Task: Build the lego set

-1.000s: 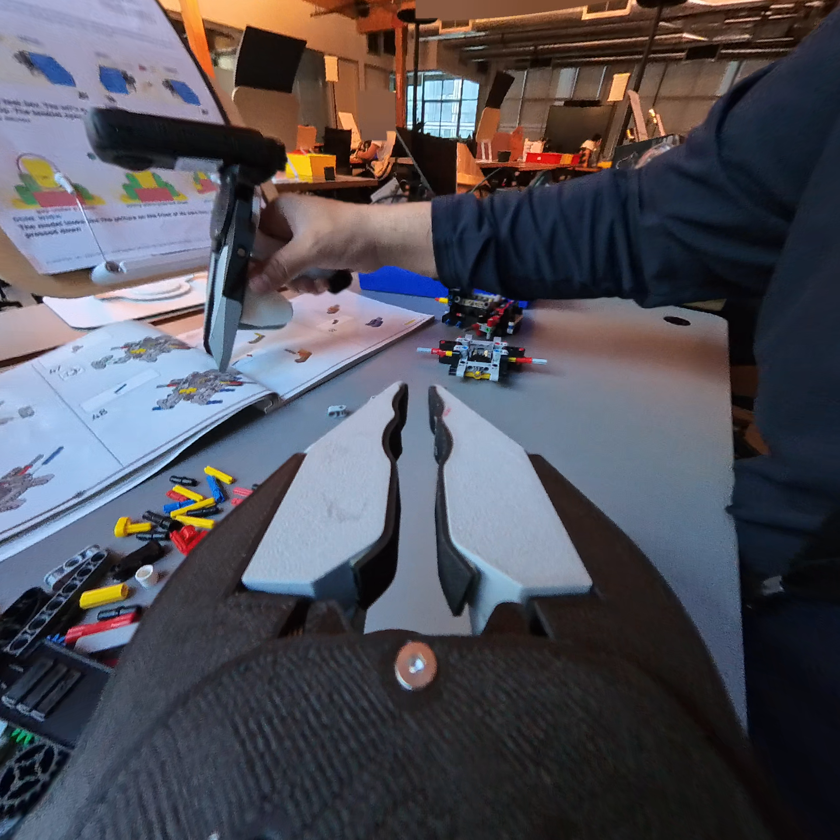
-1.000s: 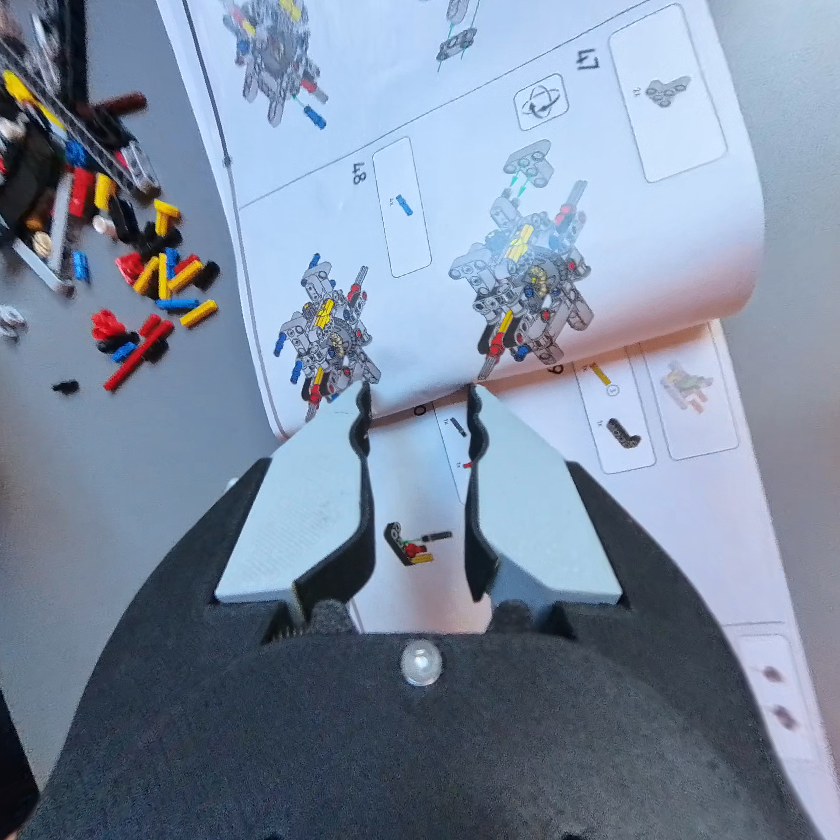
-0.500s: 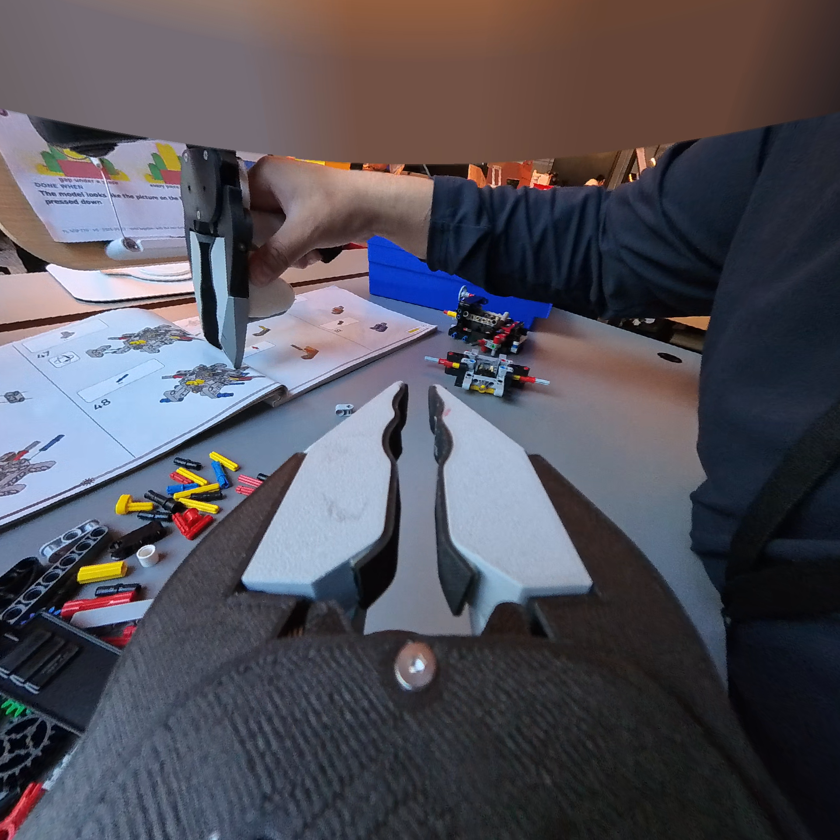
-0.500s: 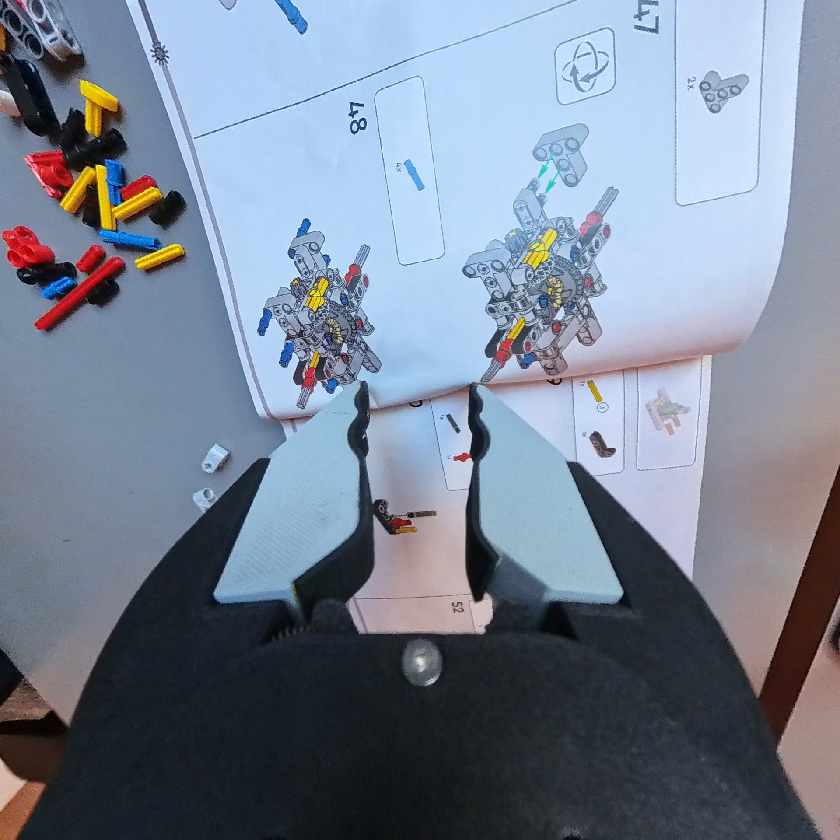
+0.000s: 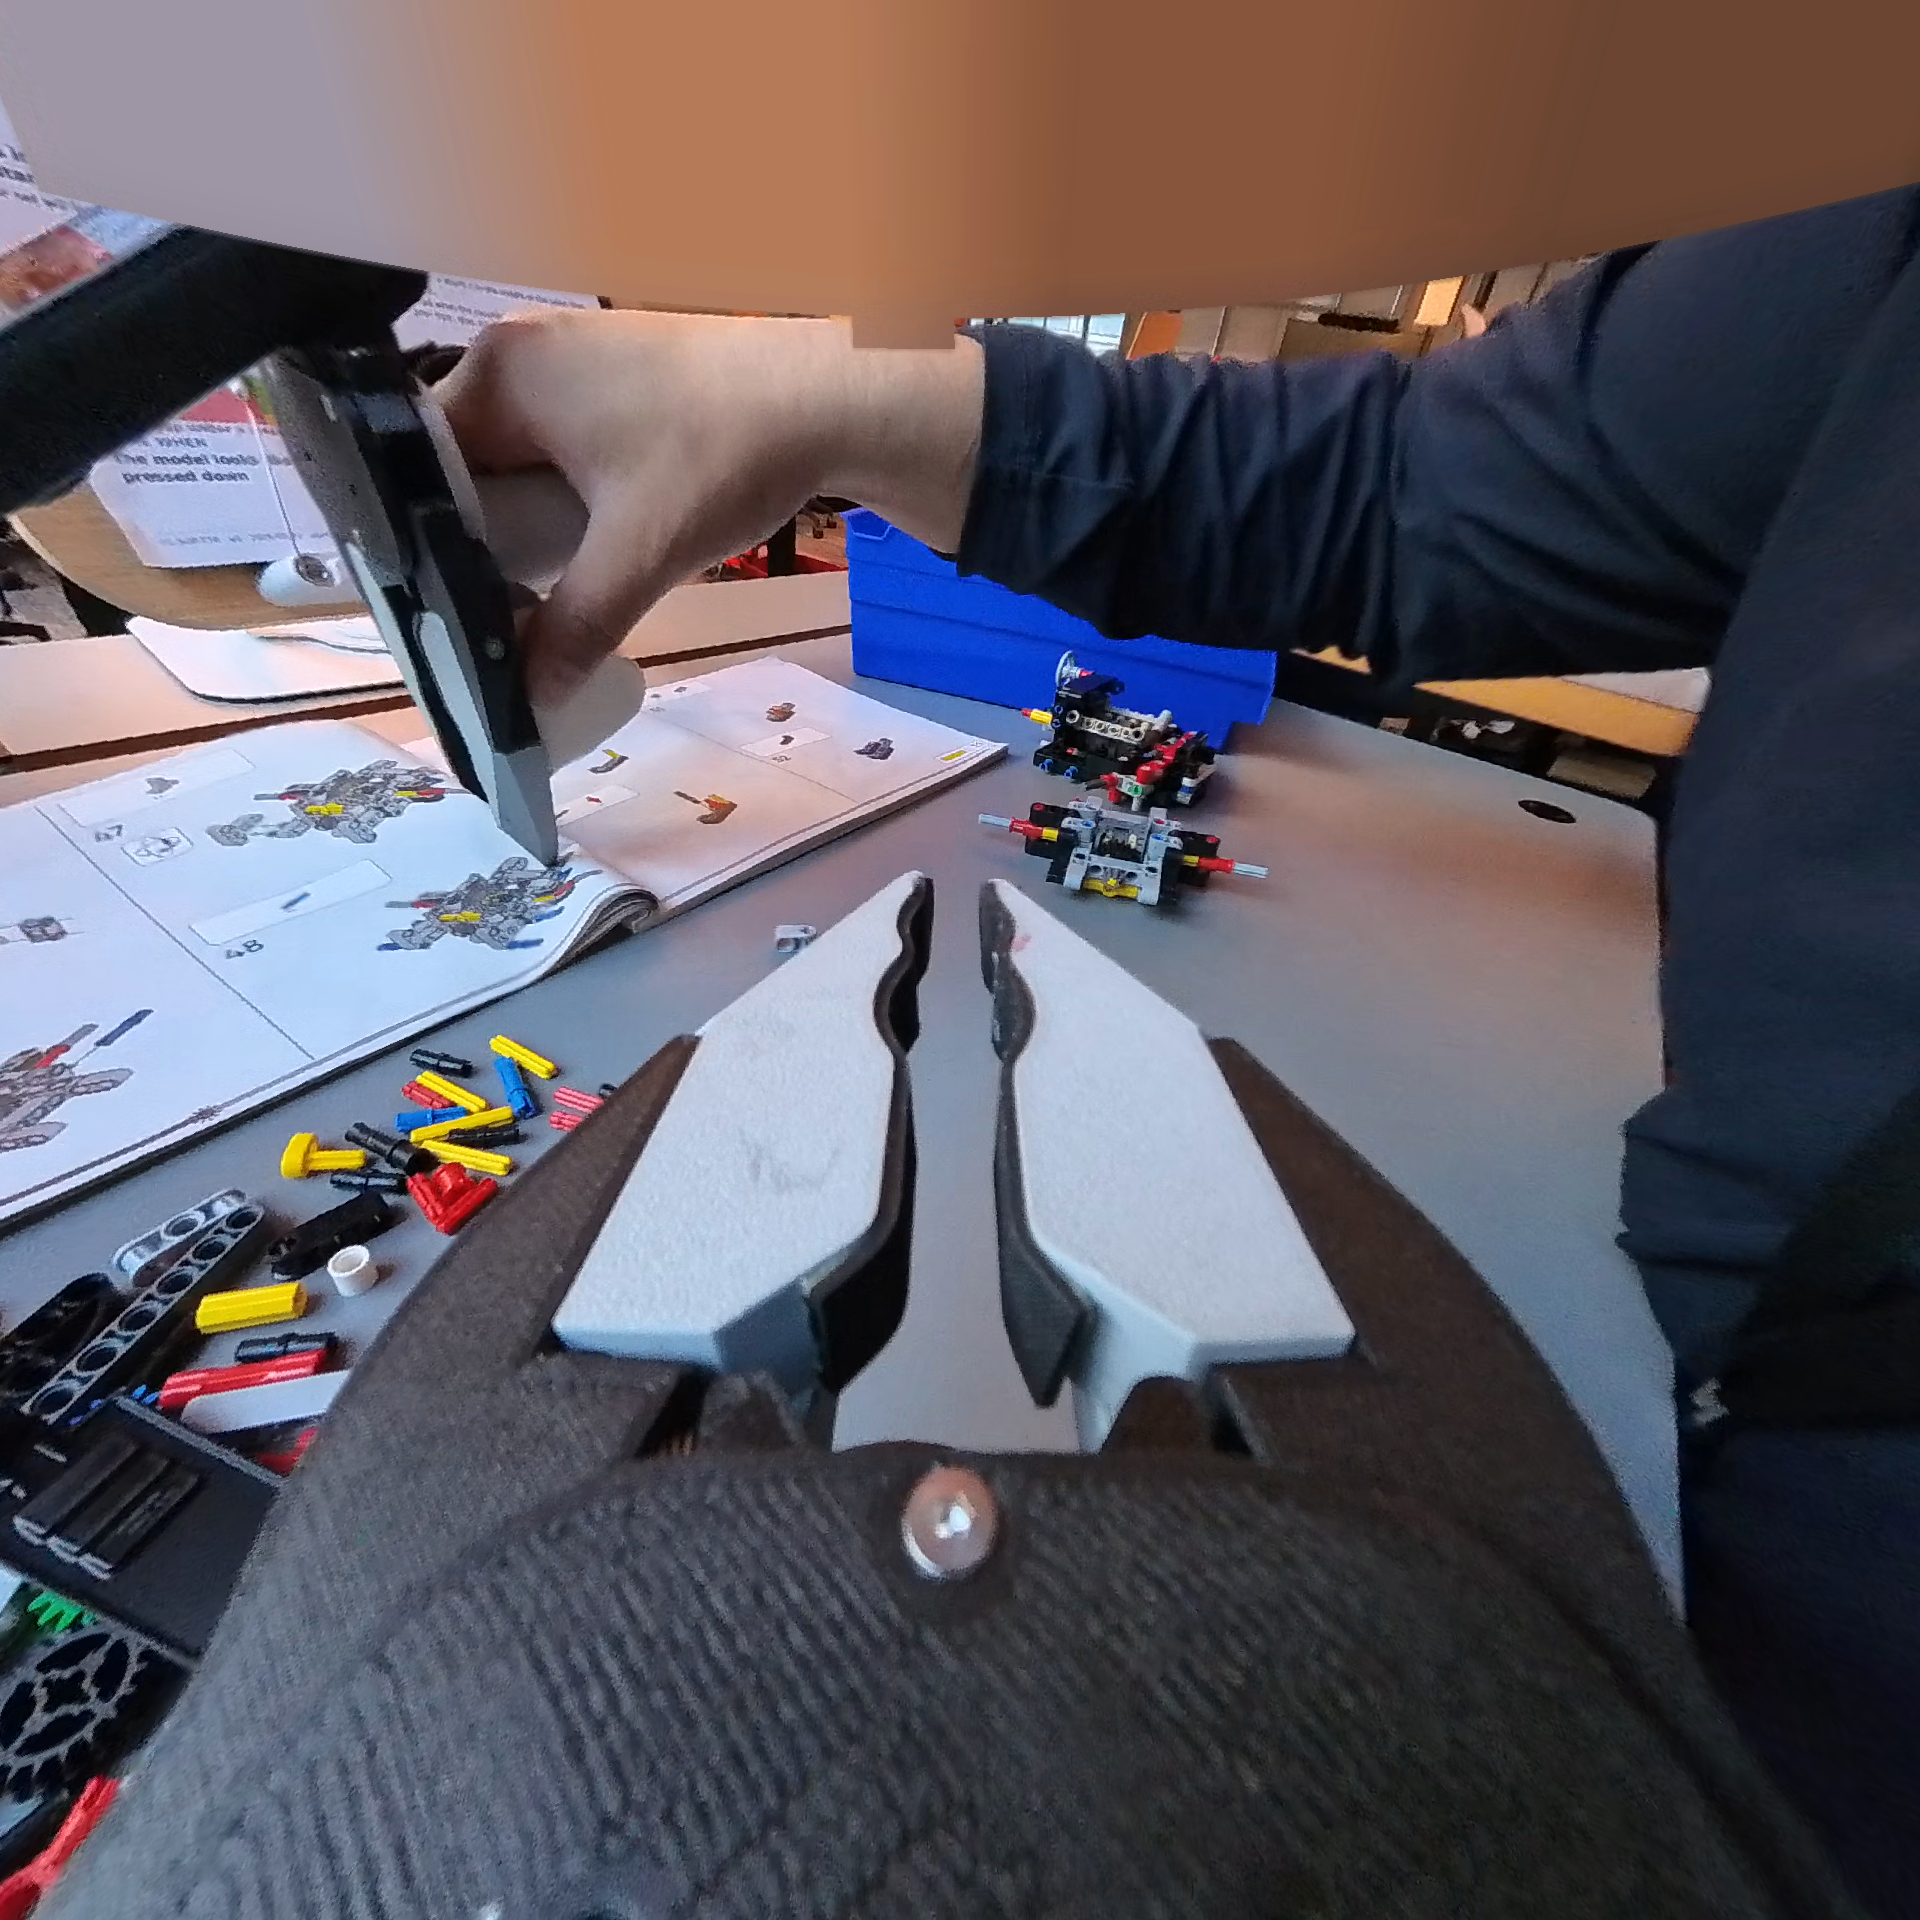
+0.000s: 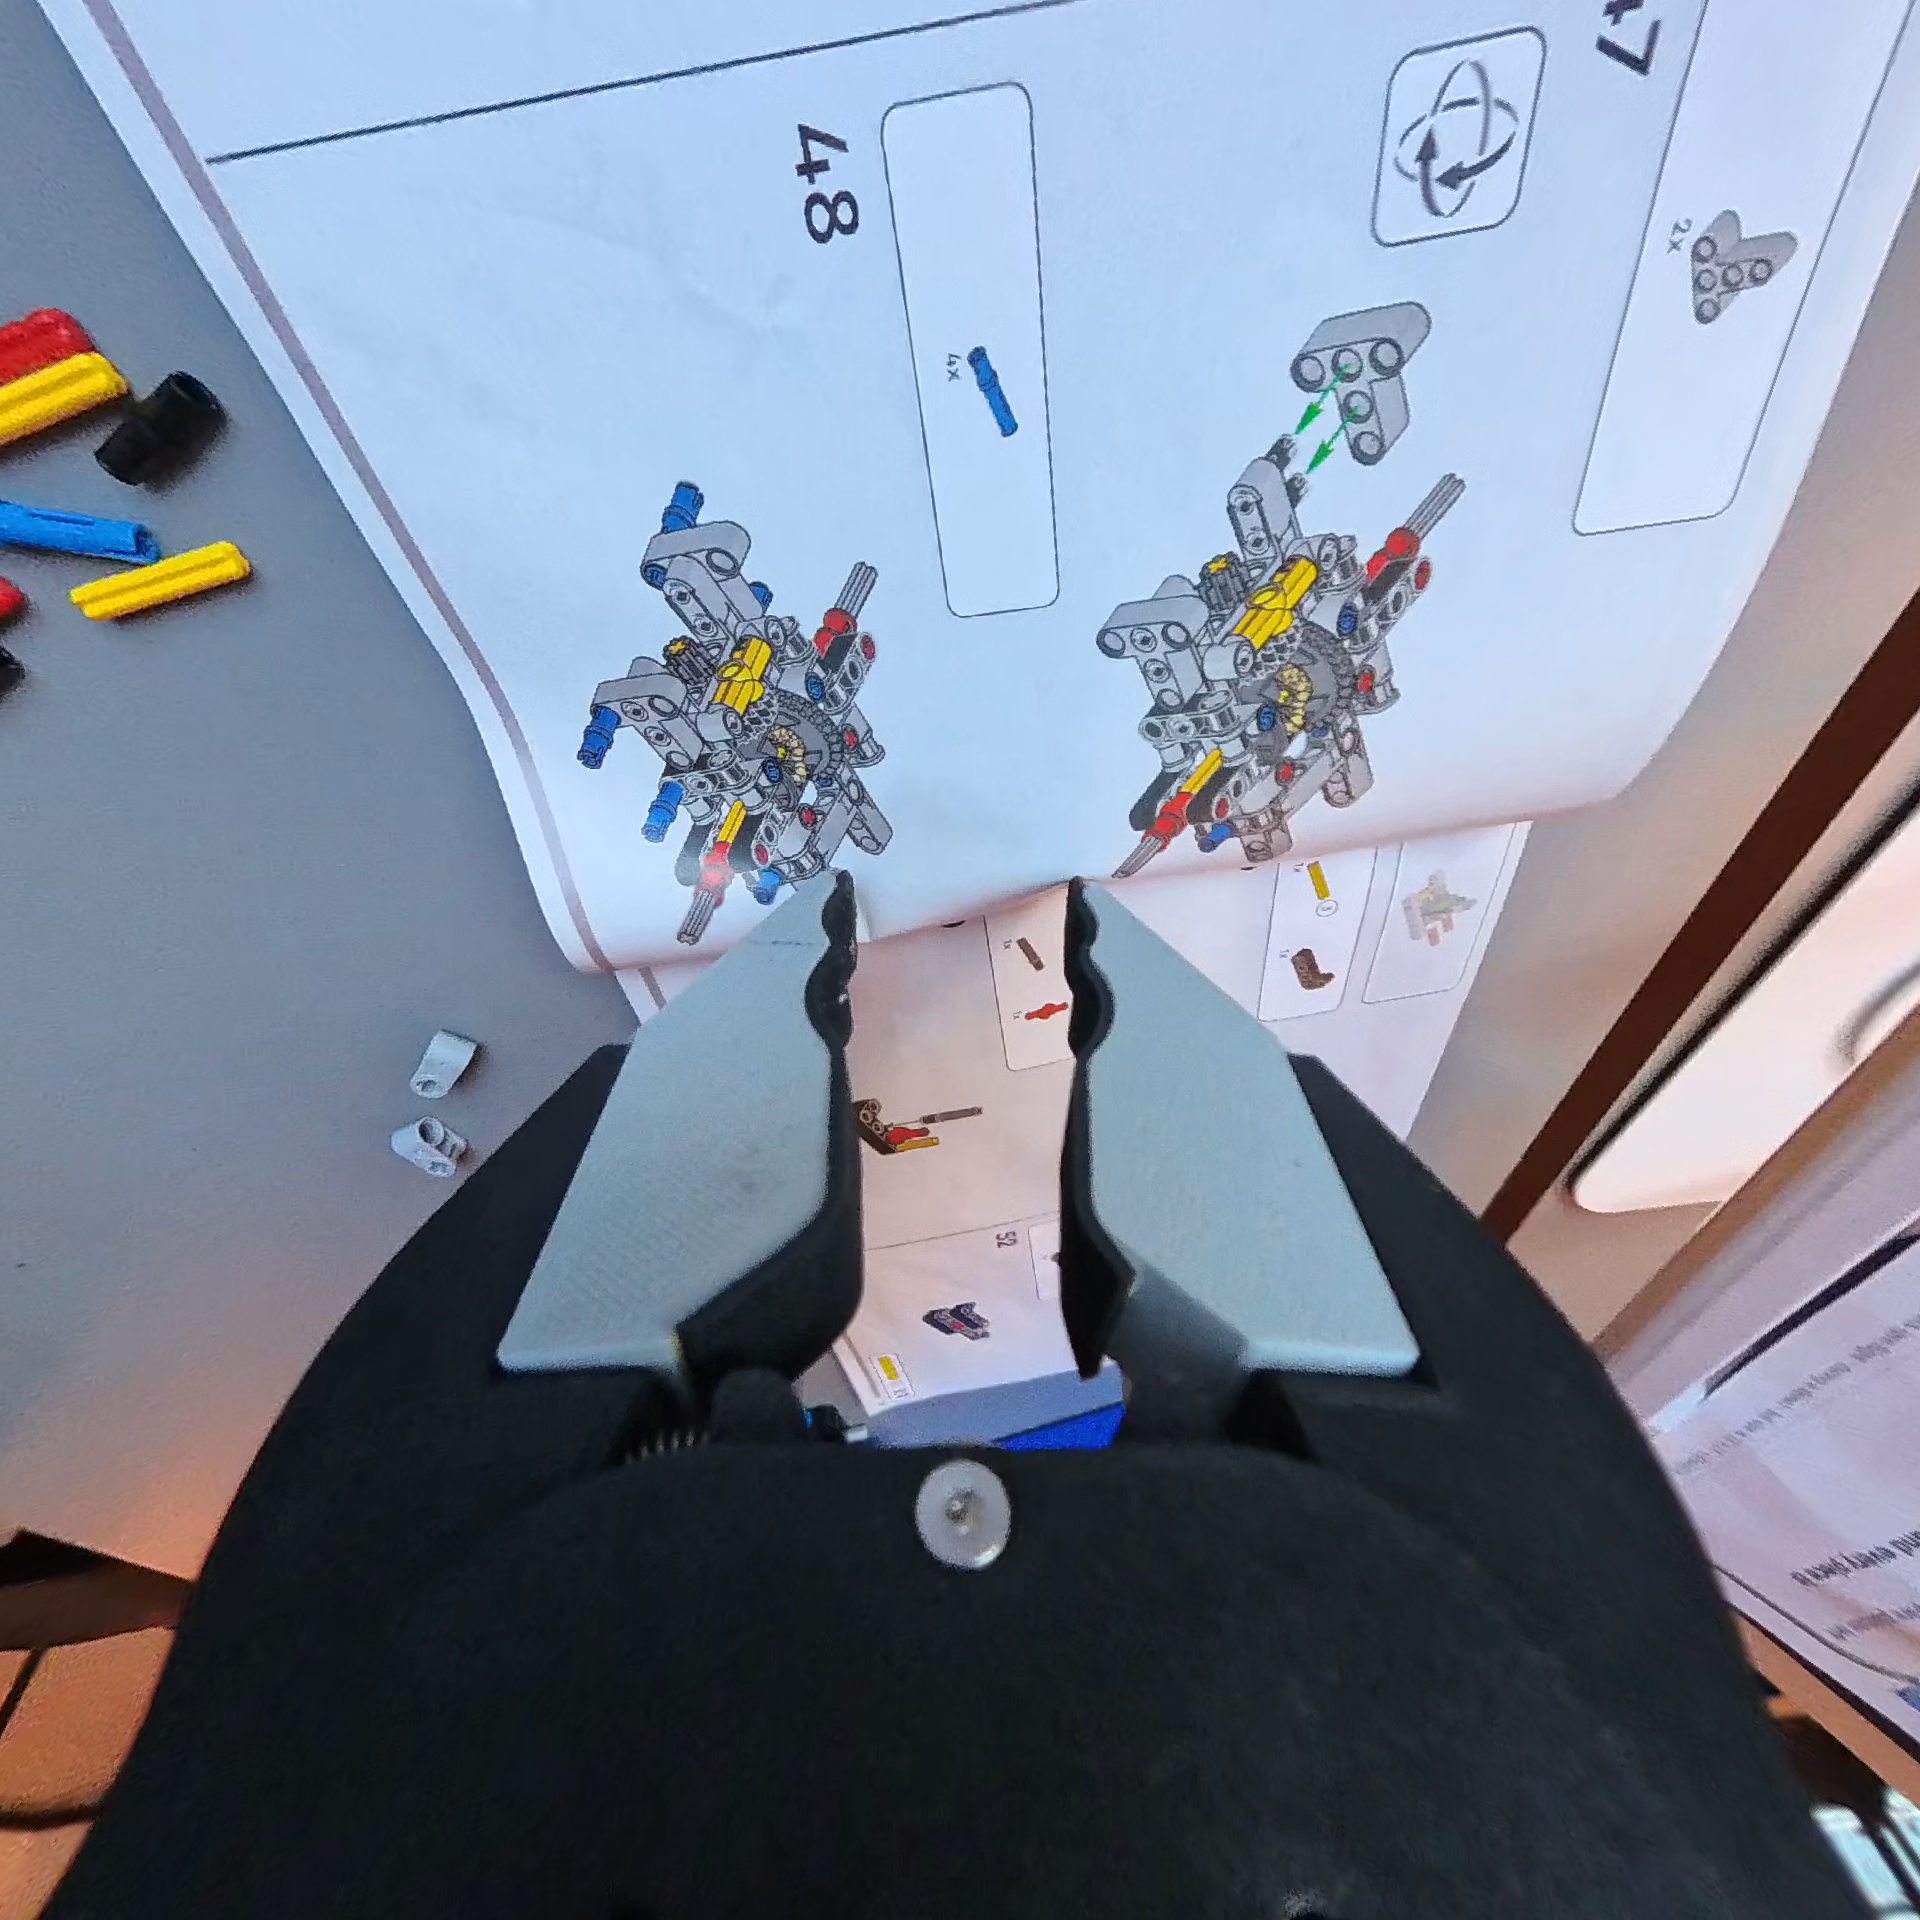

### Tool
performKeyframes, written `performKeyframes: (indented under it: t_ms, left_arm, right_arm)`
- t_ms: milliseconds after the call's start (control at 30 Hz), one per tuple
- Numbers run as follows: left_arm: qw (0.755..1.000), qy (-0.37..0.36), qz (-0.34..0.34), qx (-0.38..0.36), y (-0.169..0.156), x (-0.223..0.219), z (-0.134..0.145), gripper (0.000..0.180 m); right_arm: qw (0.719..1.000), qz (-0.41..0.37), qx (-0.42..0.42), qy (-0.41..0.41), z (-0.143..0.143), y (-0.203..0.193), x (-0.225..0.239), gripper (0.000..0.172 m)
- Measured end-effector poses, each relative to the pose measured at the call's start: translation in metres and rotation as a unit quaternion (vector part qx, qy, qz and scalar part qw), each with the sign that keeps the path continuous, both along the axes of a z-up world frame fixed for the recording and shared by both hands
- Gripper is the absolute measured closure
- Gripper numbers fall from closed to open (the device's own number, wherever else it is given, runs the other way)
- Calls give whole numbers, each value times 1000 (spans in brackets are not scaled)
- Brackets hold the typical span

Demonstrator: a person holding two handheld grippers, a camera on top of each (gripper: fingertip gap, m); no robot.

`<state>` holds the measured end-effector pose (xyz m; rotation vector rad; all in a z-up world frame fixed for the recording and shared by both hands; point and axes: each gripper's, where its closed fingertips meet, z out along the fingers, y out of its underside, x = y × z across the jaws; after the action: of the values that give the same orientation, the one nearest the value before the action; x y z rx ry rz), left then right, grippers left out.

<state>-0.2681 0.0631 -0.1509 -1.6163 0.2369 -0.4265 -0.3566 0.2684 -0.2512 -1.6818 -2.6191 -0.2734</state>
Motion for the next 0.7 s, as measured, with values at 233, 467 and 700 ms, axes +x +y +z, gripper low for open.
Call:
performKeyframes:
  t_ms: [233, 467, 700]
  left_arm:
    - [1000, 24, 15, 8, 0, -3, 0, 174]
    - [998, 44, 32, 16, 1, -7, 0, 174]
    - [996, 74, 39, 28, 1, -4, 0, 174]
  right_arm:
    - [999, 15, -3, 41, 4, 0, -1, 136]
    - [990, 8, -23, 141, 51, -8, 8, 129]
    - [960, -35, -74, 269, 106, -21, 85, 130]
